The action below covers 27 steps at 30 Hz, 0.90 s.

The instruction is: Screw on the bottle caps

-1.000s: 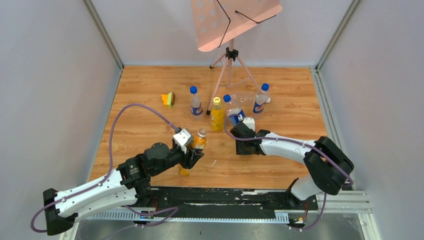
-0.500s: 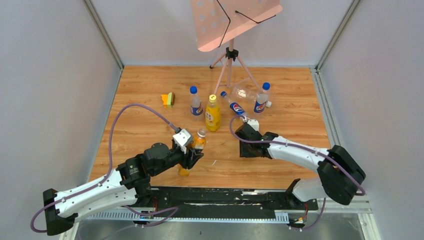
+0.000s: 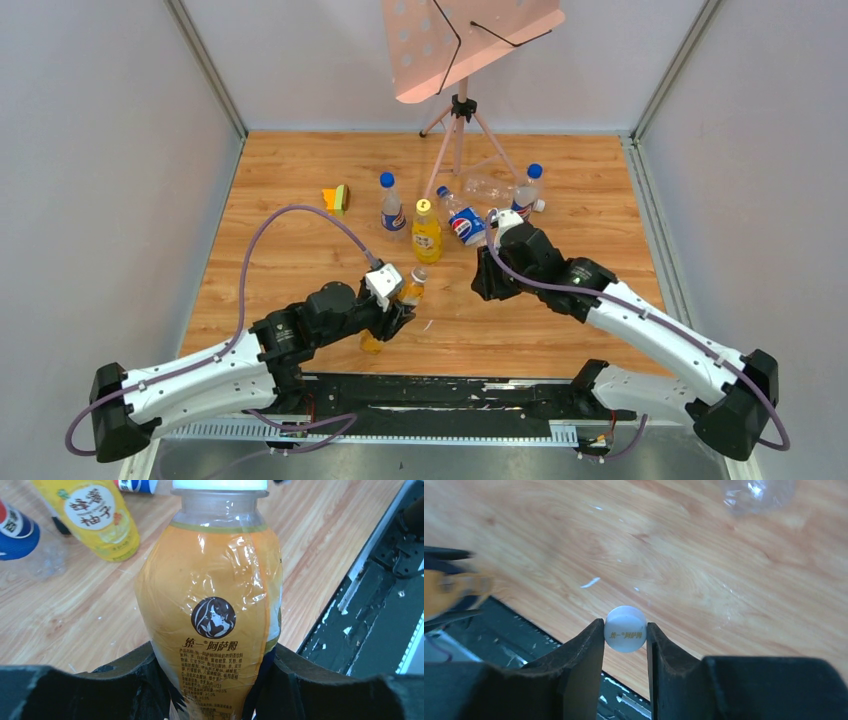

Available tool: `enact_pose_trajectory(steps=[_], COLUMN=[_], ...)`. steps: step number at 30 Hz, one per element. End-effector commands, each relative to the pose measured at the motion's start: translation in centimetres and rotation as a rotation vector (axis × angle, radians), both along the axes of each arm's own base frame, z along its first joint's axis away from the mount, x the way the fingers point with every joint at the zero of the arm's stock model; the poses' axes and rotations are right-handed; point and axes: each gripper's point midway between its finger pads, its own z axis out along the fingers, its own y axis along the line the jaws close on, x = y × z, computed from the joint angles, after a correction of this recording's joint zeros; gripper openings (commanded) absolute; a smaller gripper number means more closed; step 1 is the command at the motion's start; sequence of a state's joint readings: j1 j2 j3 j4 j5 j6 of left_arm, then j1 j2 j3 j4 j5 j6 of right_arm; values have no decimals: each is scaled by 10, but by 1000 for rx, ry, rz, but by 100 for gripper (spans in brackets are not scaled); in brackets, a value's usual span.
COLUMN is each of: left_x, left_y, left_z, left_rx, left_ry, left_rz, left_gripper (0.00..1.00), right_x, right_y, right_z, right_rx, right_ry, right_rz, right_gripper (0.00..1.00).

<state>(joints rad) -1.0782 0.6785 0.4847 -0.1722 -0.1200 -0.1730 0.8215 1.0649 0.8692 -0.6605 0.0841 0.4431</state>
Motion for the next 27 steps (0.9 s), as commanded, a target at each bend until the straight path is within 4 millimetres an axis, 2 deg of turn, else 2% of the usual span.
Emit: enact_pose_trajectory(steps=[1,6,10,18,23,27], left_x=[-9,-26,-34,-41,-41,-42], left_y=[-26,-45,-53,-62,-64,-65], left_z=[30,38,43,61,62,64], left_rx=[-54,-56,-56,-104,-106,-114], left_ry=[-73,-95,-114,-166,-167,-167], left_rz=[-158,-325,-405,-474,-482,-487], left_gripper=[39,34,33,32,32,30], right_x=[-9,-25,-38,-68,-77,-79], right_y=[21,35,45,57,60,62], right_z=[70,123,147,163,168,165], right_rx=[108,202,260,374,417,427], right_ry=[-147,-276,-339,-353,-354,-337], right_rz=[248,452,583,768,811,828], right_gripper=[0,0,0,0,0,0])
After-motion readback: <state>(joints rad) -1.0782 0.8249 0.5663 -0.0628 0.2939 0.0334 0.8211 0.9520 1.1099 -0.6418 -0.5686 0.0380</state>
